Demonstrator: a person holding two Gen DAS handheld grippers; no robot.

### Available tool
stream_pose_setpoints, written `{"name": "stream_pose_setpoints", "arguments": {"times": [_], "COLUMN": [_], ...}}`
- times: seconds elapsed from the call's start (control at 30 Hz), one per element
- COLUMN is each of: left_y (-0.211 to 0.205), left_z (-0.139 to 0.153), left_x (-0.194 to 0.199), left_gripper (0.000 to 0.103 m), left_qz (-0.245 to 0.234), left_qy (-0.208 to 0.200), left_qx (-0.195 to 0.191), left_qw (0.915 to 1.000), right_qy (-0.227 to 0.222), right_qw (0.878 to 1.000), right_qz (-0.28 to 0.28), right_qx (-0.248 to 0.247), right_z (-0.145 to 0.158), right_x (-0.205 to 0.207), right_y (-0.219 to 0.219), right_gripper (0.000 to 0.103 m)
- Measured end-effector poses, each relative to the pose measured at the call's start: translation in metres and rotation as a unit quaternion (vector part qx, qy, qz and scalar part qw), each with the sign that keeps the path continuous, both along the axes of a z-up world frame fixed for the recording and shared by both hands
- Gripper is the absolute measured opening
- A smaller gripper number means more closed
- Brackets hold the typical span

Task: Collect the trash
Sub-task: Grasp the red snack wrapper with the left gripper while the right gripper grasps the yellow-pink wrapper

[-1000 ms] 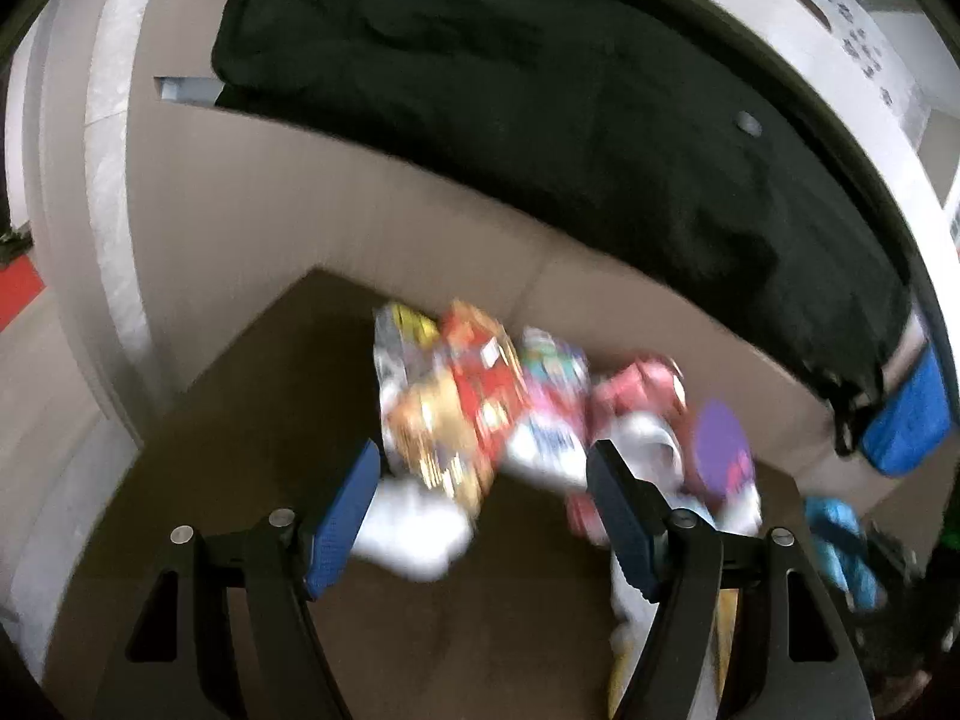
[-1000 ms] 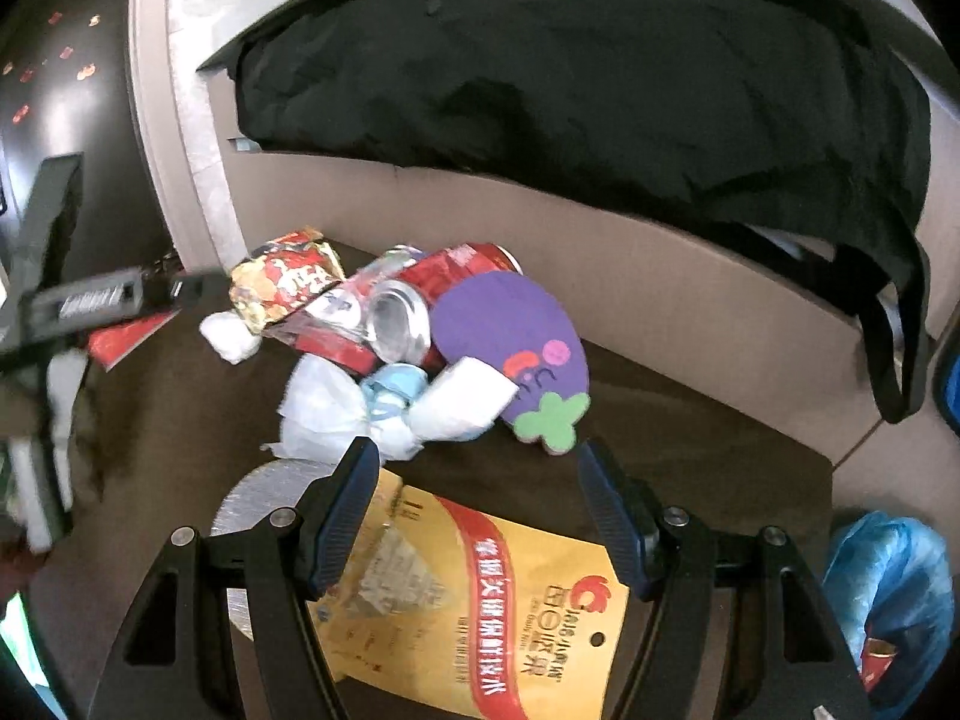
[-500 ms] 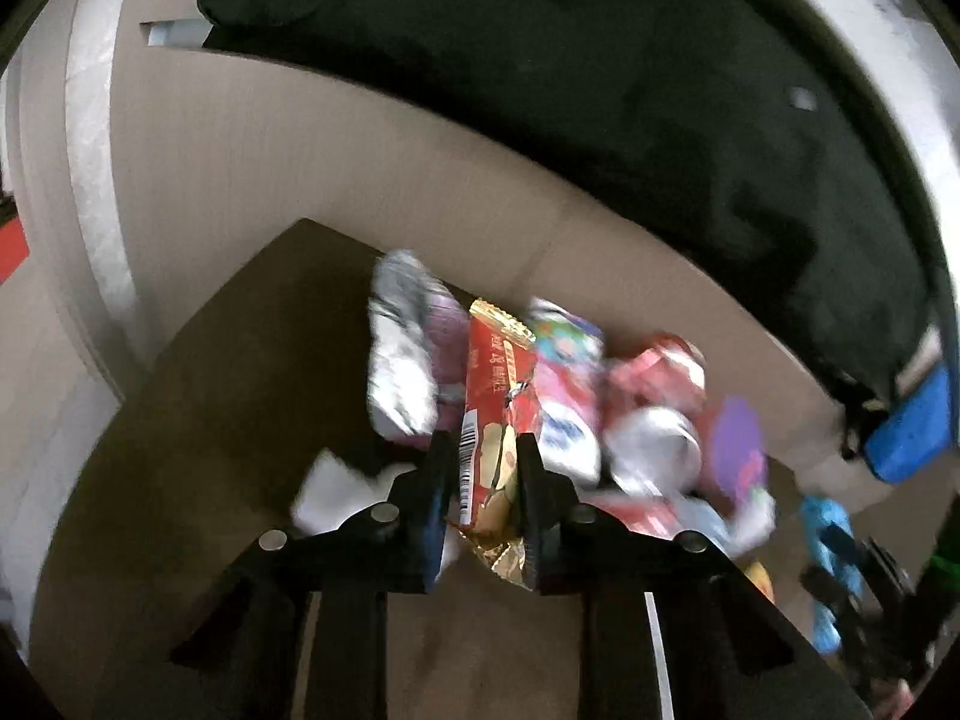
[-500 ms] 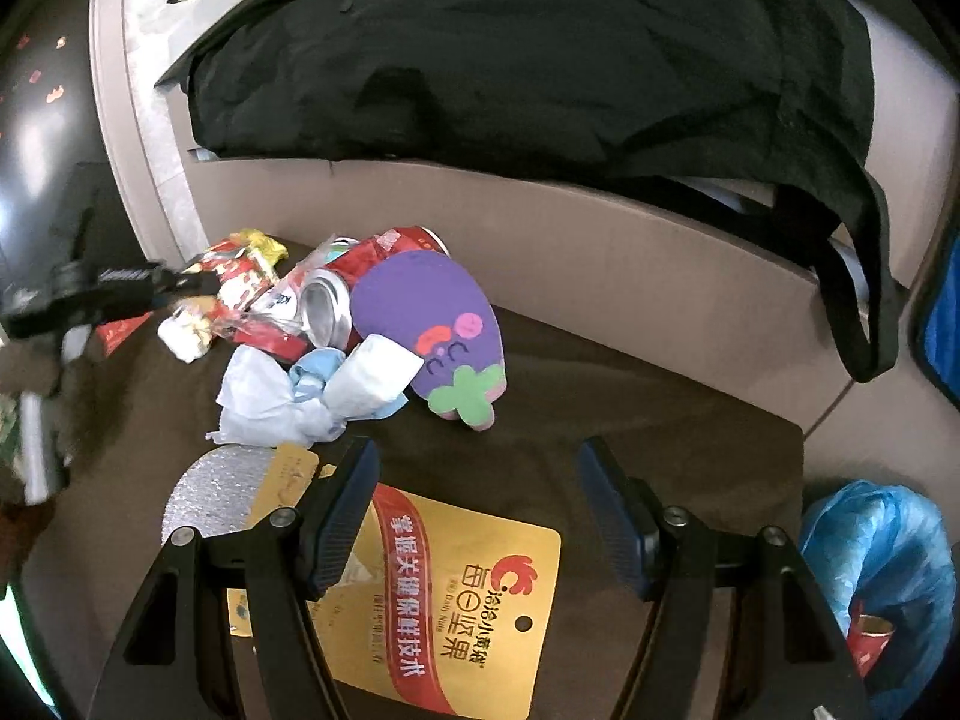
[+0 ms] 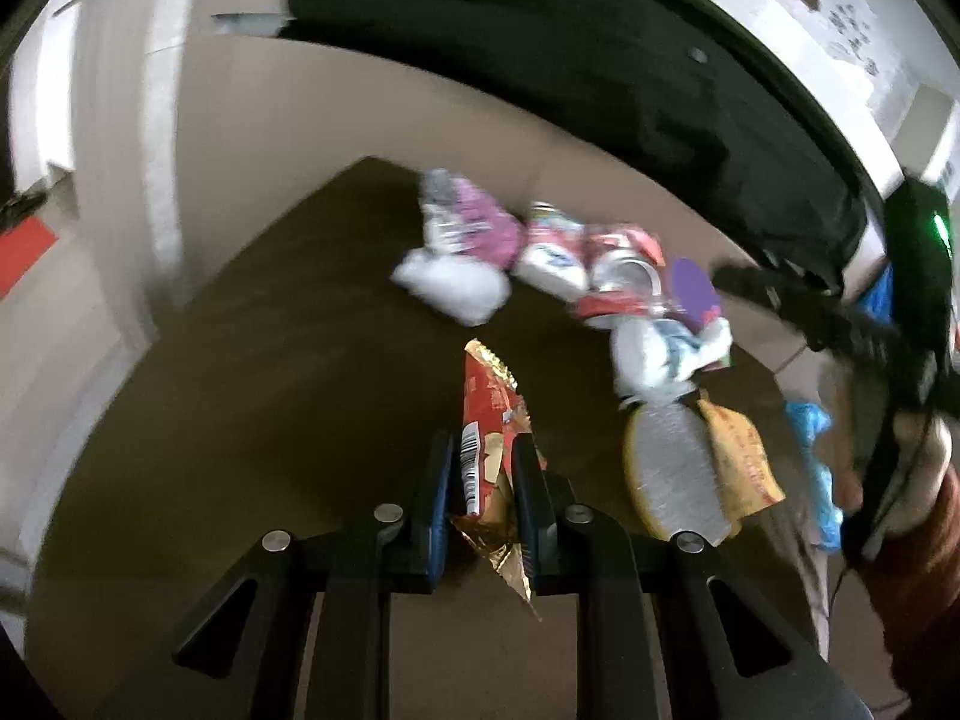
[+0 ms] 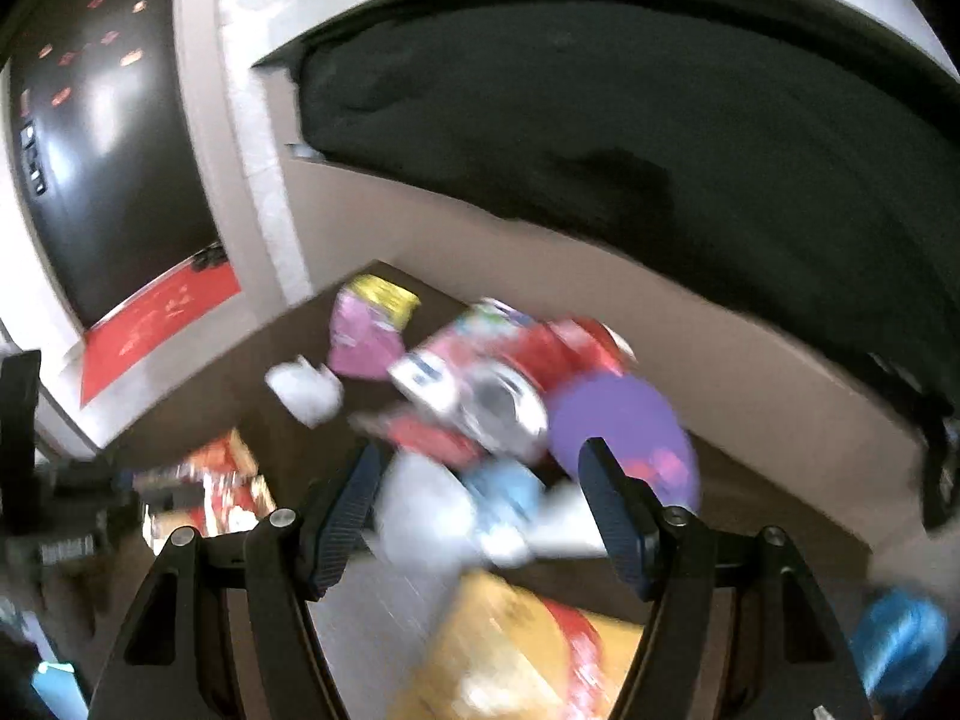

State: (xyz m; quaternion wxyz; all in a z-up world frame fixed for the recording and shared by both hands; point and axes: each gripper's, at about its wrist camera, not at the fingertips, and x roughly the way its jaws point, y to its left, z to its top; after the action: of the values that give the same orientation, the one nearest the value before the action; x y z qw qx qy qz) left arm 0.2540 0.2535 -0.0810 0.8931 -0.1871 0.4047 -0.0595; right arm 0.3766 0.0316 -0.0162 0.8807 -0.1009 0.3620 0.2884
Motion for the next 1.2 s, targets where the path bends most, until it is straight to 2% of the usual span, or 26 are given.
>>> {"name": "stream_pose_setpoints", "arguments": {"times": [0.2, 0.37, 0.43, 0.53, 0.6, 0.73, 0.87, 0.93, 0.97, 1.2], "left_y": [0.030, 0.032, 0.031, 0.029, 0.029, 0.022, 0.013, 0.007, 0.004, -0.027], "left_z": [-0.004, -0.011, -0.011, -0.011, -0.014, -0.020, -0.019, -0.019, -0.019, 0.007], "left_x": [-0.017, -0.013, -0.012, -0.012, -0.010, -0.005, 0.001, 0.004, 0.005, -0.003], "left_gripper": [0.020, 0.020, 0.022, 0.024, 0.029, 0.030, 0.030, 0.028, 0.021, 0.020], "left_qz": [0.020, 0.016, 0.016, 0.018, 0.019, 0.015, 0.015, 0.014, 0.015, 0.013], "left_qy": [-0.002, 0.010, 0.011, 0.009, 0.010, 0.017, 0.014, 0.014, 0.014, -0.019], "left_qx": [-0.007, -0.029, -0.034, -0.034, -0.037, -0.041, -0.037, -0.037, -0.033, -0.015], "left_qw": [0.9998, 0.9994, 0.9992, 0.9992, 0.9991, 0.9989, 0.9991, 0.9991, 0.9992, 0.9996], "right_qy": [0.056, 0.096, 0.110, 0.135, 0.117, 0.086, 0.072, 0.060, 0.052, 0.037], "right_qw": [0.997, 0.995, 0.993, 0.989, 0.990, 0.994, 0.997, 0.998, 0.998, 0.999], "right_qz": [0.044, 0.036, 0.021, 0.021, 0.034, 0.046, 0.034, 0.025, 0.020, -0.008], "right_qx": [0.019, -0.018, -0.043, -0.061, -0.068, -0.046, -0.007, -0.001, 0.000, 0.022], "right_z": [-0.016, -0.056, -0.073, -0.085, -0.079, -0.048, -0.015, -0.004, 0.000, 0.017], "right_x": [0.052, 0.099, 0.114, 0.121, 0.109, 0.074, 0.048, 0.037, 0.031, -0.016], "right_y": [0.086, 0.151, 0.167, 0.172, 0.165, 0.125, 0.073, 0.050, 0.037, -0.036], "right_gripper": [0.066, 0.065, 0.058, 0.038, 0.030, 0.028, 0.028, 0.028, 0.028, 0.028]}}
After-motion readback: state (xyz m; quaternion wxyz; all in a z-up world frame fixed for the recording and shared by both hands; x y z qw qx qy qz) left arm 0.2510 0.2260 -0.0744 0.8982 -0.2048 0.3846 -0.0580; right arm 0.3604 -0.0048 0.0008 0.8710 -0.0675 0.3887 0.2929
